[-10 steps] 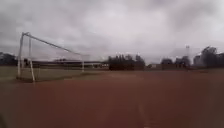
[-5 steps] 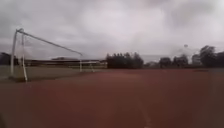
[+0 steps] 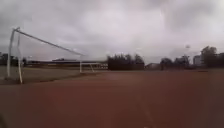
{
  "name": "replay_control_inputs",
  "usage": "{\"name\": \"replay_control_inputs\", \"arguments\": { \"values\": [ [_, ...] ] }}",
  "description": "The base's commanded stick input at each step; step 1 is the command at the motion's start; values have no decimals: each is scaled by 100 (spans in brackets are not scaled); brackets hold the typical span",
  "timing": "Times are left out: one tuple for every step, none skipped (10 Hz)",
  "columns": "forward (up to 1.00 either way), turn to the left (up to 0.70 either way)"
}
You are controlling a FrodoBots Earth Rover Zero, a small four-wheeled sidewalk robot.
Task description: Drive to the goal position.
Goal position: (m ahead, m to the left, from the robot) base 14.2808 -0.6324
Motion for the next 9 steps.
{"name": "replay_control_inputs", "arguments": {
  "values": [
    [70,0],
    [70,0],
    [70,0],
    [70,0],
    [70,0],
    [70,0],
    [70,0],
    [70,0],
    [70,0]
  ]
}}
